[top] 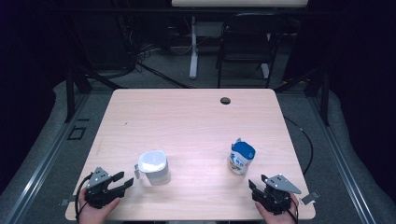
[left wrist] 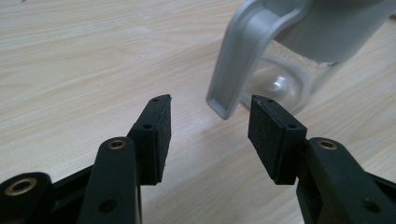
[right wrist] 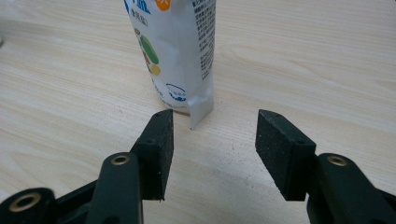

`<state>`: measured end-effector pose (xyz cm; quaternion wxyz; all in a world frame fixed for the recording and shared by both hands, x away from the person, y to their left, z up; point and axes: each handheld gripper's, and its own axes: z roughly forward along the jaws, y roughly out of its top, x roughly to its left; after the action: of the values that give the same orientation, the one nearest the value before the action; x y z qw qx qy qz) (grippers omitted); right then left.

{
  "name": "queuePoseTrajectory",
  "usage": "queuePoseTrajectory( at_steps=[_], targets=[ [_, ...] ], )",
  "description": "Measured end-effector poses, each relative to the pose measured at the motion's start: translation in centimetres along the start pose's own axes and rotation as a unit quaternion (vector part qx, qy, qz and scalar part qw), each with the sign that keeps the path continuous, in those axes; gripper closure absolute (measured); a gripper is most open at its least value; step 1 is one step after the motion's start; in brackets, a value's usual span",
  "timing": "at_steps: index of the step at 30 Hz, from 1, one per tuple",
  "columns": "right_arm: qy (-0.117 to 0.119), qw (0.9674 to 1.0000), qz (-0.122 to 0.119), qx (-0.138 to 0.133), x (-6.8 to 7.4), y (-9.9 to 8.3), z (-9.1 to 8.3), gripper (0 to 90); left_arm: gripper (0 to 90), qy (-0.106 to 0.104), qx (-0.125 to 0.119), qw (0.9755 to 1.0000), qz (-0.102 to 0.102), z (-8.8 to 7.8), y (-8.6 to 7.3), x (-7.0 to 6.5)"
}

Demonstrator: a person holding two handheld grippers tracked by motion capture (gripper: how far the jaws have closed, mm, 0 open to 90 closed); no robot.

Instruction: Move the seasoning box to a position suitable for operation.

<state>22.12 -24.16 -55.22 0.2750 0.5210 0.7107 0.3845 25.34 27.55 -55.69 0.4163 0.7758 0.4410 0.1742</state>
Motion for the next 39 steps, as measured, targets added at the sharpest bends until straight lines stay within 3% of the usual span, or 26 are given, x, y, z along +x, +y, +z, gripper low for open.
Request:
queuePoseTrajectory(
  at_steps=[2, 6, 9, 12, 23, 28, 31, 39],
  targets=[
    [-0.001, 1.0, 0.003, -0.002, -0.1, 0.0, -0.1, 46.0, 49.4, 0.002, 0.002, 1.0, 0.009, 0.1, 0.2, -0.2],
    [0.0, 1.0, 0.008, 0.002, -0.5, -0.2, -0.3, 45.8, 49.4, -0.004, 0.005, 1.0, -0.001, 0.5, 0.7, -0.4],
    [0.003, 0.9999, 0.016, -0.001, -0.7, -0.3, -0.3, 45.6, 51.5, -0.01, 0.004, 0.9999, 0.002, 0.9, 1.0, -0.6],
    [0.002, 0.9999, 0.014, 0.006, -0.8, -0.4, -0.4, 45.4, 53.3, -0.019, 0.011, 0.9995, 0.022, 1.5, 1.8, -1.2],
    [0.007, 0.9998, 0.017, 0.006, -0.8, -0.6, -0.3, 45.3, 61.0, -0.015, 0.009, 0.9994, 0.03, 3.1, 2.9, -0.8],
    [0.011, 0.9998, 0.016, 0.005, -0.8, -0.5, -0.3, 45.2, 67.9, -0.007, 0.01, 0.9992, 0.038, 3.2, 2.9, -0.8],
    [0.01, 0.9998, 0.016, 0.007, -0.8, -0.6, -0.1, 45.1, 69.4, 0.0, 0.016, 0.9983, 0.057, 3.2, 3.0, -0.9],
    [0.011, 0.9998, 0.018, 0.006, -0.9, -0.6, -0.2, 44.9, 70.8, 0.013, 0.017, 0.9978, 0.063, 3.2, 3.0, -1.2]
  ],
)
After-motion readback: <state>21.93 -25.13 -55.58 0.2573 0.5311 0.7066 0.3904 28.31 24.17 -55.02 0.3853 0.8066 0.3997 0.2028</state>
